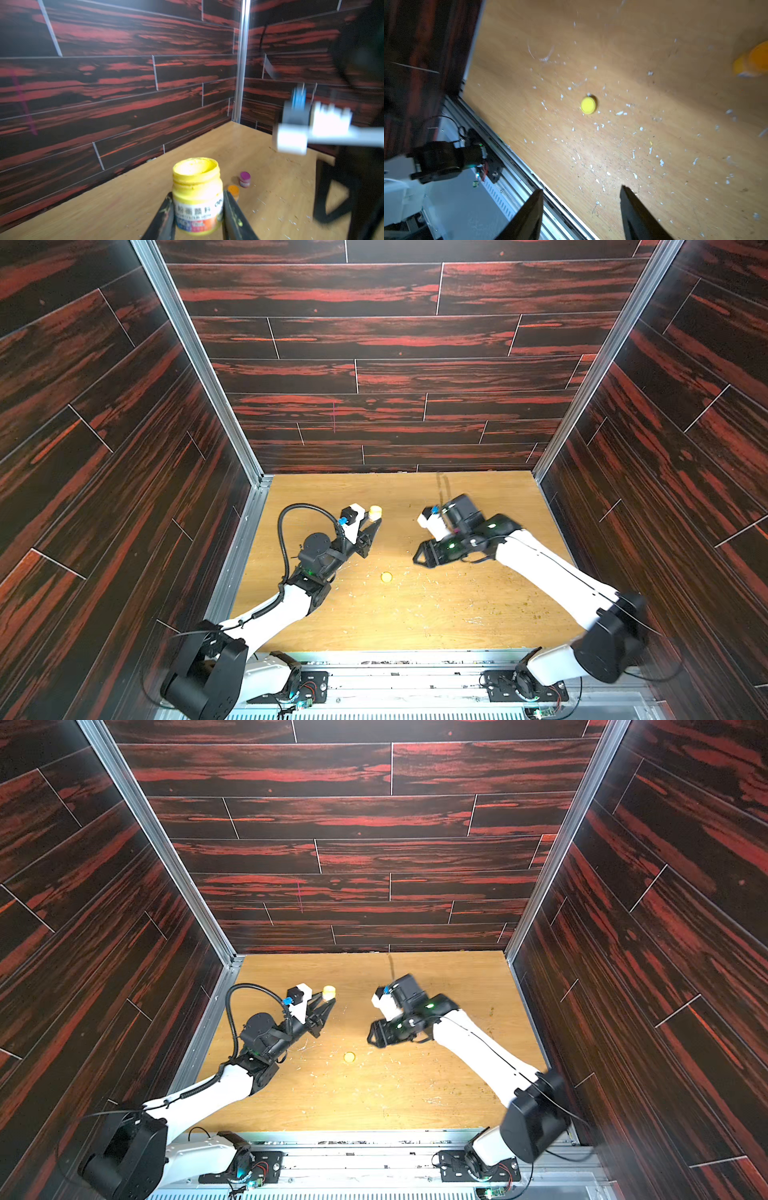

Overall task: Close the paint jar lid
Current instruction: Pick up the lid from the center of the board.

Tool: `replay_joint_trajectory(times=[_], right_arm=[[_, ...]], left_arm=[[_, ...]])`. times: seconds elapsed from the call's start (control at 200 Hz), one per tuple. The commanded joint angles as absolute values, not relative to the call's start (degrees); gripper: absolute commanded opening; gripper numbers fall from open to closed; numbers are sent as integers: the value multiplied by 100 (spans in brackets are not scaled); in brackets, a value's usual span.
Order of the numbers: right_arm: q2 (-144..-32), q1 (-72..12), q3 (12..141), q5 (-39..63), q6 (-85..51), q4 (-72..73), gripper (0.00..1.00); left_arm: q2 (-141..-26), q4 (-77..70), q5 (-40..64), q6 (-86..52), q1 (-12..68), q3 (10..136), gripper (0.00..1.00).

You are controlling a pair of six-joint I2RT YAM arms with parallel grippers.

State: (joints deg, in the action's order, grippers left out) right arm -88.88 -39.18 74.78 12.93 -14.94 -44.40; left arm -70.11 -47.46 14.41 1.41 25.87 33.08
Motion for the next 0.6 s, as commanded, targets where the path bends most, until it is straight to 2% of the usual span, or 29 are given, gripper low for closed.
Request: replay_joint_trajectory(times=[0.0, 0.331, 0.596], right_arm=[[-9398, -4266, 7386, 1019, -1535, -4063, 62], [-11192, -4951, 8569, 301, -1420, -4232, 62], [-11946, -5069, 9252, -227, -1363, -4479, 62]], left_arm=[[-6684, -4644, 1332, 114, 2534, 3349, 29], [-6331, -4406, 1344, 62, 2470, 3340, 29], [-6161, -4255, 1378, 96, 2461, 3322, 29]])
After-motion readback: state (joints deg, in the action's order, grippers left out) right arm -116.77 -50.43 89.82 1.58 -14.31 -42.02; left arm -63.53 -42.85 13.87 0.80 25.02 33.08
